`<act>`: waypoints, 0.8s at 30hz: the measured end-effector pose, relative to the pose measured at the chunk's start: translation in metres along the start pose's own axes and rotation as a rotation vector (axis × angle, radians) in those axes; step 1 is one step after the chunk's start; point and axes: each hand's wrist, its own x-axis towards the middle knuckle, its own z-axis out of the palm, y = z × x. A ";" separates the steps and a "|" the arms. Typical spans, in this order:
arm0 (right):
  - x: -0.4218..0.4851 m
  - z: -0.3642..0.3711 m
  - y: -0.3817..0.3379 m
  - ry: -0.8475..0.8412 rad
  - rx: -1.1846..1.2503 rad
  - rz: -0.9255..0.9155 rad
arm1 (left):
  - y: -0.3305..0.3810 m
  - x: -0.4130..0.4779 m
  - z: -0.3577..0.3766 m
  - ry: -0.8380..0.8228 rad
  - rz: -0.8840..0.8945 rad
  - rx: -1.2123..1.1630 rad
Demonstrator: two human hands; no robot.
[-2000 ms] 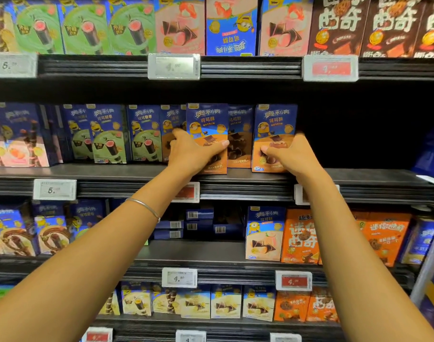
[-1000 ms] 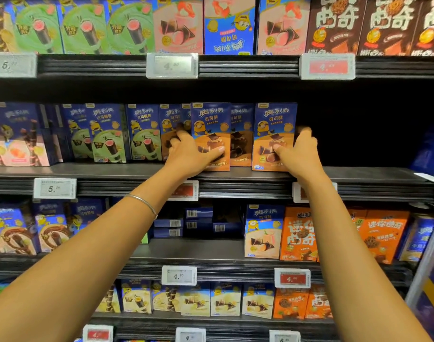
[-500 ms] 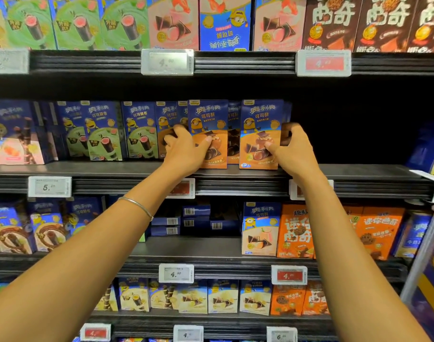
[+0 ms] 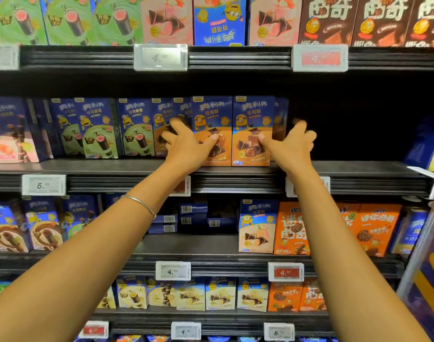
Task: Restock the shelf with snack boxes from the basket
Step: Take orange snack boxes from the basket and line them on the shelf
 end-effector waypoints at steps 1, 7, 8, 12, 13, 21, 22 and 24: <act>0.002 -0.001 0.000 -0.015 0.001 0.026 | 0.000 -0.001 -0.001 0.005 -0.009 -0.025; 0.011 0.004 0.002 -0.182 0.211 0.081 | 0.002 -0.003 -0.004 -0.022 -0.047 -0.138; 0.012 0.005 0.003 -0.177 0.209 0.065 | 0.002 -0.003 -0.004 -0.022 -0.045 -0.140; 0.013 0.004 0.004 -0.206 0.229 0.038 | 0.001 -0.004 -0.005 -0.020 -0.043 -0.152; 0.012 0.002 0.003 -0.227 0.245 0.049 | 0.002 -0.005 -0.005 -0.021 -0.047 -0.159; -0.033 -0.042 -0.011 -0.204 0.415 -0.007 | 0.009 -0.043 -0.026 0.109 0.024 -0.298; -0.043 -0.049 -0.011 -0.205 0.455 -0.012 | 0.009 -0.057 -0.028 0.141 0.061 -0.325; -0.069 -0.062 -0.004 -0.176 0.541 -0.032 | 0.003 -0.089 -0.031 0.202 0.149 -0.388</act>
